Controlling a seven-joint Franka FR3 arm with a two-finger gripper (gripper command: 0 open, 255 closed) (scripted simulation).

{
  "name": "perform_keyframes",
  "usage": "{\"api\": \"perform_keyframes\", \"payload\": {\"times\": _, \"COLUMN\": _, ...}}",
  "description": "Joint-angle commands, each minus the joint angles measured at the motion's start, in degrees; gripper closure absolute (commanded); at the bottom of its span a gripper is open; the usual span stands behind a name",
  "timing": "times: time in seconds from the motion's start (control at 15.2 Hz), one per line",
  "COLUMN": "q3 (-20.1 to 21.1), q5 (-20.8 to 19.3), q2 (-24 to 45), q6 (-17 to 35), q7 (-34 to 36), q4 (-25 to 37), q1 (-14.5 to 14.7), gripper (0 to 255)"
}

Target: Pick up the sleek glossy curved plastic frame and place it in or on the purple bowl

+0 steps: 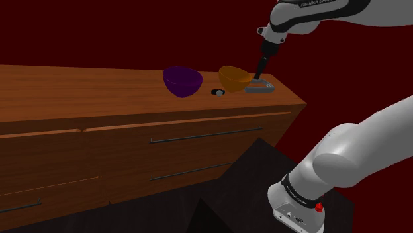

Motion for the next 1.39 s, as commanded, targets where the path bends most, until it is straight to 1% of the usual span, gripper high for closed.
{"api": "perform_keyframes", "payload": {"times": 0.0, "q3": -2.1, "q5": 0.6, "q2": 4.3, "q6": 2.3, "q7": -3.7, "q4": 2.5, "q1": -0.2, "gripper": 0}}
{"api": "perform_keyframes", "payload": {"times": 0.2, "q3": -4.5, "q5": 2.6, "q2": 10.4, "q6": 4.8, "q7": -8.9, "q4": 6.5, "q1": -0.4, "gripper": 0}}
{"api": "perform_keyframes", "payload": {"times": 0.4, "q3": -6.3, "q5": 5.5, "q2": 16.9, "q6": 6.7, "q7": -14.2, "q4": 11.3, "q1": -1.1, "gripper": 0}}
{"api": "perform_keyframes", "payload": {"times": 0.66, "q3": -7.6, "q5": 10.3, "q2": 26.0, "q6": 8.2, "q7": -21.4, "q4": 18.8, "q1": -3.0, "gripper": 0}}
{"api": "perform_keyframes", "payload": {"times": 0.73, "q3": -7.5, "q5": 11.1, "q2": 27.3, "q6": 8.3, "q7": -22.3, "q4": 20.0, "q1": -3.5, "gripper": 0}}
{"api": "perform_keyframes", "payload": {"times": 1.19, "q3": -7.1, "q5": 12.8, "q2": 30.0, "q6": 13.0, "q7": -23.5, "q4": 17.7, "q1": -4.1, "gripper": 0}}
{"api": "perform_keyframes", "payload": {"times": 1.32, "q3": -7.1, "q5": 12.9, "q2": 30.2, "q6": 13.4, "q7": -23.6, "q4": 17.5, "q1": -4.2, "gripper": 0}}
